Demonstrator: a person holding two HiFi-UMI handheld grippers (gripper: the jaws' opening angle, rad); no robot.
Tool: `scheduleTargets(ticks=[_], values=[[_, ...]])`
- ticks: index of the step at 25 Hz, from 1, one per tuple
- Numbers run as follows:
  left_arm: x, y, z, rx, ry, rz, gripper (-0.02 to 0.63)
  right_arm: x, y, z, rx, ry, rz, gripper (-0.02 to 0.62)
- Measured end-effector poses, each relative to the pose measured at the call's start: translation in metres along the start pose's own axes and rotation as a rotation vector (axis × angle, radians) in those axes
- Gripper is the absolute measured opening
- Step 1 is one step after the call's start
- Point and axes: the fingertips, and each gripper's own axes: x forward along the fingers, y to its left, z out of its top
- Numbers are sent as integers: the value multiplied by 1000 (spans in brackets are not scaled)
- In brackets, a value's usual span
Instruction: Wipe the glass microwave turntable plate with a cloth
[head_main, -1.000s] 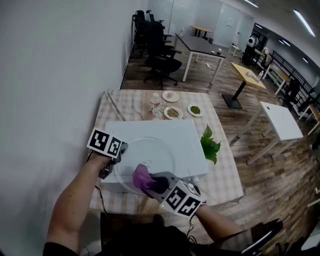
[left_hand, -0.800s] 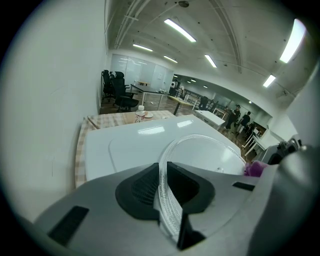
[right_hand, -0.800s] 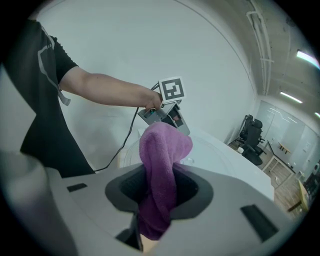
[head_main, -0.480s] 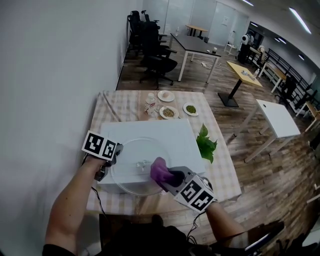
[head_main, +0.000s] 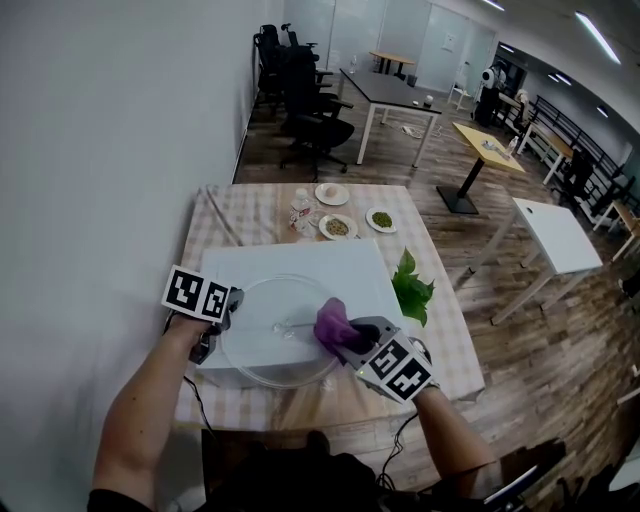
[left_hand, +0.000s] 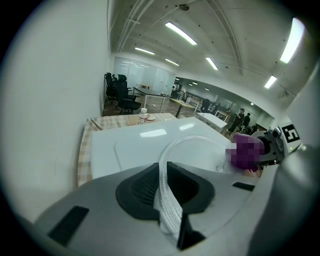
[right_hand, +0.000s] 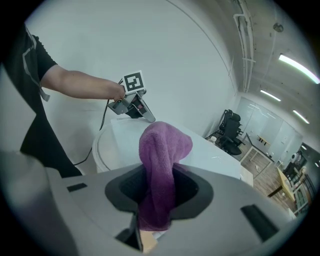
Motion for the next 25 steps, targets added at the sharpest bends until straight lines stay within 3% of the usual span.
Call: scheduleTargets(ticks=[4, 18, 25], values=[[-3, 6, 3, 1, -16, 34, 54, 7, -18, 2, -45, 17, -64, 121], [-11, 13, 6, 24, -111, 98, 55, 32, -47, 6, -37, 48, -90, 121], [-16, 10, 6, 56, -162, 121, 55, 19, -44, 33, 76, -84, -87, 121]])
